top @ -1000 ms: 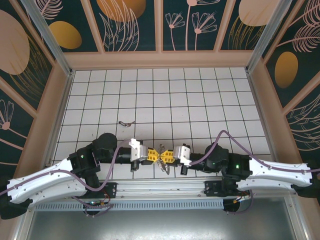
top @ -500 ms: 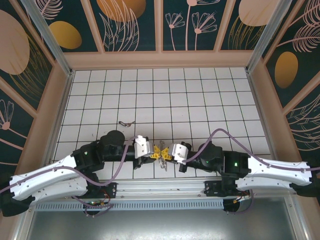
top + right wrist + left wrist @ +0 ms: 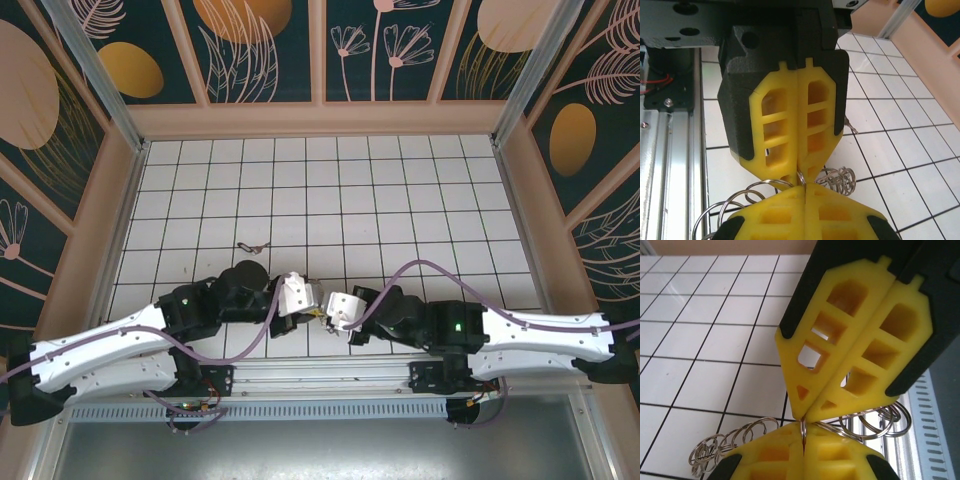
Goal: Put the keys on the keyring
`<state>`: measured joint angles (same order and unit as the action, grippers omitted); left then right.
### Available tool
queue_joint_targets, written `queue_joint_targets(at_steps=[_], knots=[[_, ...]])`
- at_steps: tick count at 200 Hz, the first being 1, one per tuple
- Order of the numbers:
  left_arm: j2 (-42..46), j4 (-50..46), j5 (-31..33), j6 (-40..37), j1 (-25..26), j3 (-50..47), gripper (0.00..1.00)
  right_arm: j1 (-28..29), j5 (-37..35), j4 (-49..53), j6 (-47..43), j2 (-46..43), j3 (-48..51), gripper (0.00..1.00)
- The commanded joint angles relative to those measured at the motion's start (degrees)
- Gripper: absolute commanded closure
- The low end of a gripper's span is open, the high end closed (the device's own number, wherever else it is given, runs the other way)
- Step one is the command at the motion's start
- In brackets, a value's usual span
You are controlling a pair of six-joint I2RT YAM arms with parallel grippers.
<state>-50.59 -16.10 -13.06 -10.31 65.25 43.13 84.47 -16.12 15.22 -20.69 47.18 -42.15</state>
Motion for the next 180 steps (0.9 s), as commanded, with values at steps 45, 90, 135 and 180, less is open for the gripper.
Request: queue_joint_targets(at_steps=[45,90,135,180], knots=[[7.7,14.9,-8.7,0.8,0.0,-2.4,1.0,1.8,8.7,-14.1,3.1,-6.2,3.5,0.72],[9.2,17.2,-10.3,1.0,0.0,-3.2,1.0,1.8,10.0,-16.1,3.8,-8.1,5.0,0.72],[10.9,19.7,-10.7,1.4,0.0,-4.4,1.0,1.7,12.8,-16.3,4.6,-7.4,5.5,0.72],[10.8,20.2,-12.1,1.6,0.0,-4.3,1.0,1.6,13.0,-16.5,4.8,-7.5,5.9,0.76]])
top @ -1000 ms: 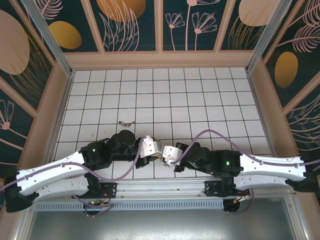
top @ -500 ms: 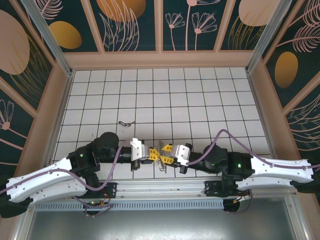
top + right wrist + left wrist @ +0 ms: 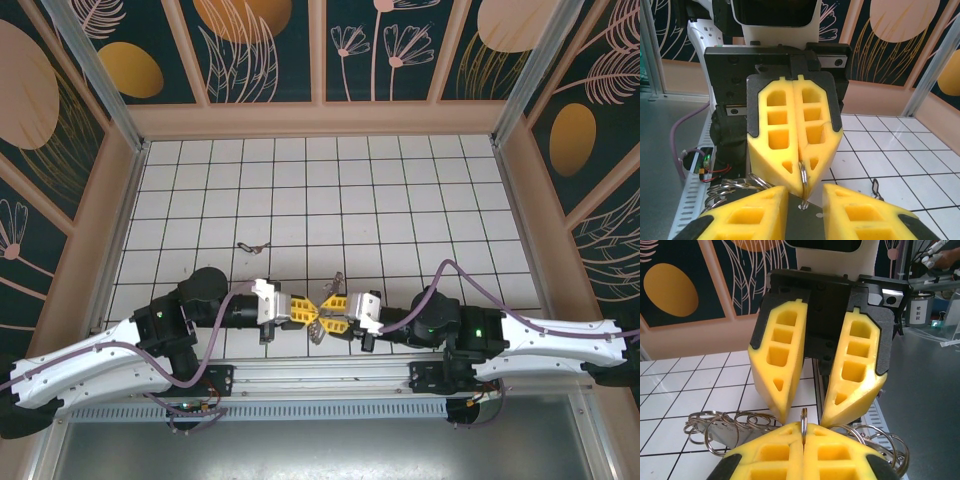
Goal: Put the keys on the keyring
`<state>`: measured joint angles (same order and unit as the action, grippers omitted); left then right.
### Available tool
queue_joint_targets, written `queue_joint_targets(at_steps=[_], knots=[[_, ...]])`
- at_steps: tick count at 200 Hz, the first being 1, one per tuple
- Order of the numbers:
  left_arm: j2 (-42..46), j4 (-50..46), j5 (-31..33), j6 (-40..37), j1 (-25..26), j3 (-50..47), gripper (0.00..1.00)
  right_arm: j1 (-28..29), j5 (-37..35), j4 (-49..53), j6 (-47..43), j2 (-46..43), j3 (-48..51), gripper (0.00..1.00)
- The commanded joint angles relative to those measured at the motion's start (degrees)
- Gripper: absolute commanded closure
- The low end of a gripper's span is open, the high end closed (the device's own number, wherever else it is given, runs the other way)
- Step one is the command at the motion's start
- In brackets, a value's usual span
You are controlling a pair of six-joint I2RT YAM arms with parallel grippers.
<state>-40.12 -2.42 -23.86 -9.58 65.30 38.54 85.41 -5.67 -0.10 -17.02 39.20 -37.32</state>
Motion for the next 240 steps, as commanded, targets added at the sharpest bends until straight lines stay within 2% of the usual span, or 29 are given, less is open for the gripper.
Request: queue_joint_targets(at_steps=[1,26,54,93,112,136,166,215,240], knots=[[0.3,6.5,-1.3,0.8,0.0,0.3,1.0,0.6,2.5,-1.2,1.1,0.4,1.1,0.77],[0.0,6.8,-2.6,1.1,0.0,0.2,1.0,0.4,2.2,-1.5,0.9,0.4,1.1,0.84],[-1.4,5.1,-3.0,1.0,0.0,0.9,1.0,0.4,1.4,-1.2,0.4,0.6,0.6,1.0],[-2.0,1.9,0.2,0.2,-0.1,1.7,1.0,0.7,-2.1,-0.5,-0.9,-0.3,0.5,1.0],[-1.5,0.2,2.3,-0.5,0.0,2.3,1.0,2.7,-5.7,-0.4,-3.1,0.4,0.4,1.0],[-1.7,-1.6,3.8,-1.7,-0.1,3.1,0.84,6.2,-11.8,-0.7,-6.5,3.8,-0.6,1.0],[-3.9,-5.3,6.8,-3.4,-0.1,4.6,0.8,6.3,-14.5,0.2,-7.3,6.8,-2.6,1.0],[-6.9,-7.8,10.0,-4.1,0.4,5.7,0.81,5.6,-14.4,4.2,-7.5,7.4,-6.1,1.0],[-7.3,-8.4,10.8,-4.1,0.4,6.1,0.86,5.5,-14.4,6.7,-7.9,9.7,-8.0,1.0]])
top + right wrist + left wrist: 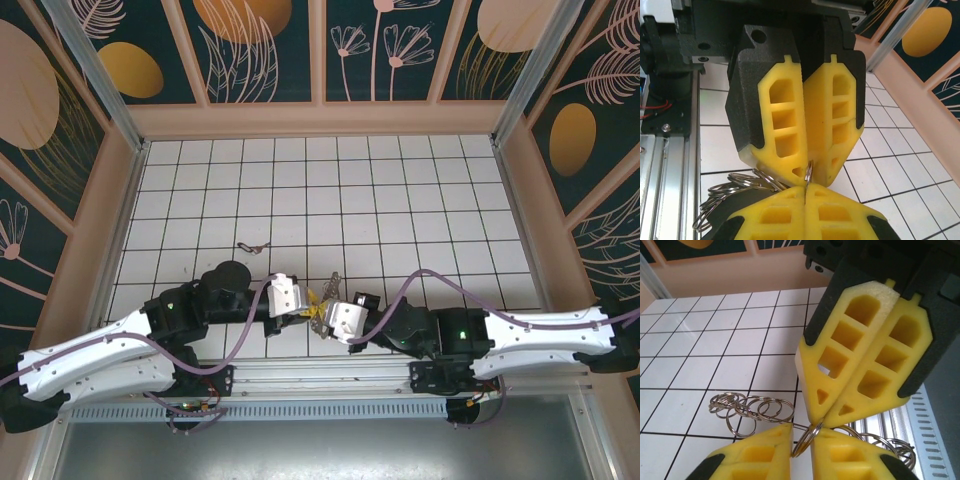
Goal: Put the keys on the keyring
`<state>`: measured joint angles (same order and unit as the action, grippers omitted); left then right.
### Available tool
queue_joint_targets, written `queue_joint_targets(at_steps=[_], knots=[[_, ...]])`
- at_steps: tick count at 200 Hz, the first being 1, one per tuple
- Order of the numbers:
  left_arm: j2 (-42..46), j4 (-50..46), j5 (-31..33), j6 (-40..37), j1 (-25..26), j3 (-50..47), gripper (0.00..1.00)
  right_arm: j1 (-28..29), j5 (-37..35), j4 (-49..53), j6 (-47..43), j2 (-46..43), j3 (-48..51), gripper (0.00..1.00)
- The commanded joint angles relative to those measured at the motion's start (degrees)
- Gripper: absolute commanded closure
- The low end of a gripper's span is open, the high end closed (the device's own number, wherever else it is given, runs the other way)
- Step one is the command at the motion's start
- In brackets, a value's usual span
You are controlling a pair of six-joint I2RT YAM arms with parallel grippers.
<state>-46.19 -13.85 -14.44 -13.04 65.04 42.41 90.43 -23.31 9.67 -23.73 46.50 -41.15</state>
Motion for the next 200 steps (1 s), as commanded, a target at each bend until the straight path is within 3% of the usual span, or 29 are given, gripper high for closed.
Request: queue_joint_targets(at_steps=[1,26,87,111,129,200], knots=[[-1.2,3.0,1.3,-0.7,0.6,2.2,0.87,0.5,3.2,-3.0,-1.2,2.5,-4.2,1.0],[-1.4,2.4,2.0,-0.9,0.7,2.7,1.0,0.6,2.8,-2.0,-1.3,4.2,-5.2,1.0],[1.2,6.8,-1.2,-0.6,0.7,0.9,1.0,0.6,4.2,-5.9,-0.7,-0.9,-1.2,1.0],[2.7,10.1,-4.2,0.0,0.7,0.0,1.0,0.5,5.3,-7.8,0.6,-3.5,1.0,0.81],[3.2,11.4,-6.1,0.3,0.7,0.0,1.0,0.6,5.5,-8.7,1.6,-4.5,2.2,0.75],[7.0,14.6,-10.7,2.1,0.7,-1.0,1.0,0.6,7.3,-9.8,3.2,-5.6,3.7,0.75]])
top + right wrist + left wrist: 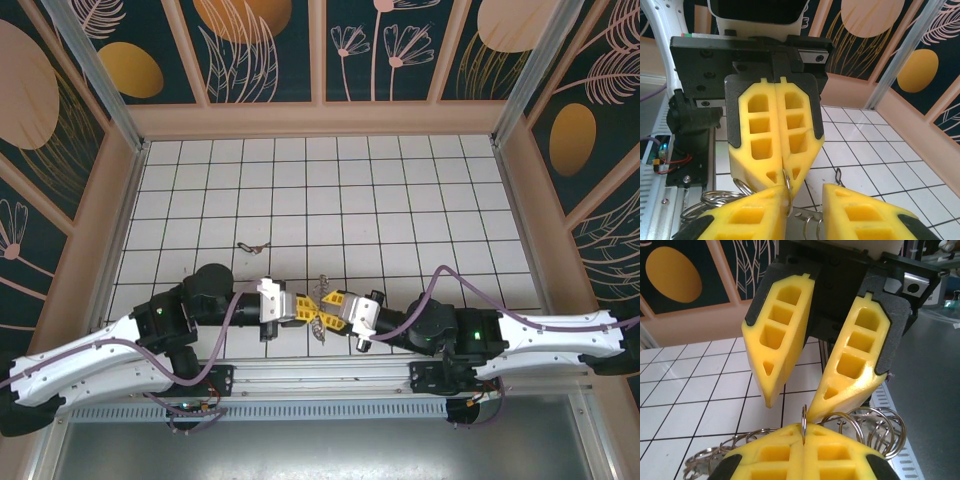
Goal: Put the keys on the keyring
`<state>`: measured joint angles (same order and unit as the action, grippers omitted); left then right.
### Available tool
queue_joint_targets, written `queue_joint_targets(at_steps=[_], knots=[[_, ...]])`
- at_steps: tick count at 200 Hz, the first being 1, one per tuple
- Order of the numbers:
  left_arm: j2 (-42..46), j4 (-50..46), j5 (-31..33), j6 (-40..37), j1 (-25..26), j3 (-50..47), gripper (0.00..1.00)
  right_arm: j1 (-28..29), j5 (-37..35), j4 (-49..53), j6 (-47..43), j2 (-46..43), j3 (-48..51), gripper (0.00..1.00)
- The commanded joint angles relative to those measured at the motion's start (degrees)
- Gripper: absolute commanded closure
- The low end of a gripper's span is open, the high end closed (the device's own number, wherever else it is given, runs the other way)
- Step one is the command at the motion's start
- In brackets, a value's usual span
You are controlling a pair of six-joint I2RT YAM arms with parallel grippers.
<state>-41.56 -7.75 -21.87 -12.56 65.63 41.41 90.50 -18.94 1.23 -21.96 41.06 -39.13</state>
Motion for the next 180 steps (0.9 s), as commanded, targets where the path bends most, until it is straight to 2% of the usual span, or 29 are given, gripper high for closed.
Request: queue_joint_targets(at_steps=[1,42,73,114,128,165,180], knots=[[2.4,8.5,-3.3,1.6,0.1,0.0,1.0,0.5,3.0,-1.4,1.4,-0.3,1.8,0.75],[3.0,11.3,-6.4,3.5,0.1,-1.1,1.0,0.5,5.6,-2.2,1.3,-0.9,2.5,0.76],[1.9,11.5,-7.5,4.1,0.1,-1.2,1.0,0.5,5.7,-2.5,1.0,-0.9,2.6,0.88],[0.8,10.9,-8.1,4.3,0.1,-1.0,1.0,0.5,5.7,-2.9,0.8,-1.1,2.9,0.91],[0.5,10.7,-8.1,4.4,0.1,-0.9,1.0,0.5,5.7,-3.1,0.8,-1.2,3.1,1.0],[-0.1,8.8,-6.7,4.2,0.1,-0.4,1.0,0.6,3.3,-2.7,1.2,-2.3,3.2,1.0],[0.0,6.7,-5.2,3.7,0.1,0.3,0.95,0.5,2.1,-1.0,1.5,-2.8,2.3,1.0]])
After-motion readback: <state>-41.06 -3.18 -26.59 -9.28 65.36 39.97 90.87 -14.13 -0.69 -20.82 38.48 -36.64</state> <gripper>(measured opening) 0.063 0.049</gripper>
